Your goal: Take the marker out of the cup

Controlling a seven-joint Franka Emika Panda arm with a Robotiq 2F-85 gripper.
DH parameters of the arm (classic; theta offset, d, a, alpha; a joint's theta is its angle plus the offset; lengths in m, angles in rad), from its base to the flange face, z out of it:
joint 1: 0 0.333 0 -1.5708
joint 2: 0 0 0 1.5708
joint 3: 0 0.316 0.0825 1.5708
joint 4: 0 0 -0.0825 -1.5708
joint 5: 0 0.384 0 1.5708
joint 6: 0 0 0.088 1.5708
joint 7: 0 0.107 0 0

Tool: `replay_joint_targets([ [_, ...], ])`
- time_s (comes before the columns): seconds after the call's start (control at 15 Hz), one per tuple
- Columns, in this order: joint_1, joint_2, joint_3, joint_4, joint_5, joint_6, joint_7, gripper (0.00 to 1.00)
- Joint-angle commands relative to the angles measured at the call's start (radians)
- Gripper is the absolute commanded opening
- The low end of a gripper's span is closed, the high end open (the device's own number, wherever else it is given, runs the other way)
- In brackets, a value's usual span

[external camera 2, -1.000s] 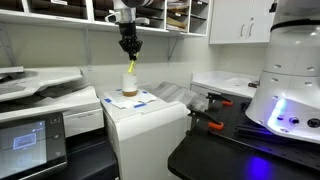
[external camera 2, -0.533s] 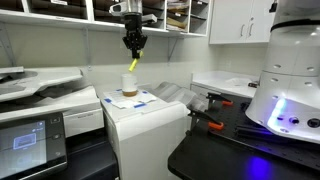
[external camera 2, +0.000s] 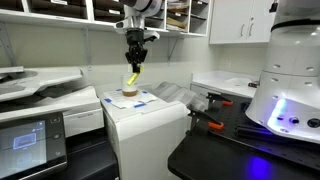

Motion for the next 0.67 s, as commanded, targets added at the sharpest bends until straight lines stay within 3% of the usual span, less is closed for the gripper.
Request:
replay_joint_targets([
  [0.0, -0.016, 0.101, 0.006, 0.063, 0.008, 0.061, 0.031, 0.05],
  [0.13, -0.020, 0.150, 0.010, 0.086, -0.005, 0.104, 0.060, 0.05],
  [0.2, -0.018, 0.170, 0.008, 0.095, -0.017, 0.127, 0.086, 0.43],
  [0.27, -0.016, 0.187, 0.008, 0.099, -0.031, 0.160, 0.105, 0.44],
  [0.6, 0.007, 0.190, -0.009, 0.095, -0.139, 0.214, 0.240, 0.80],
])
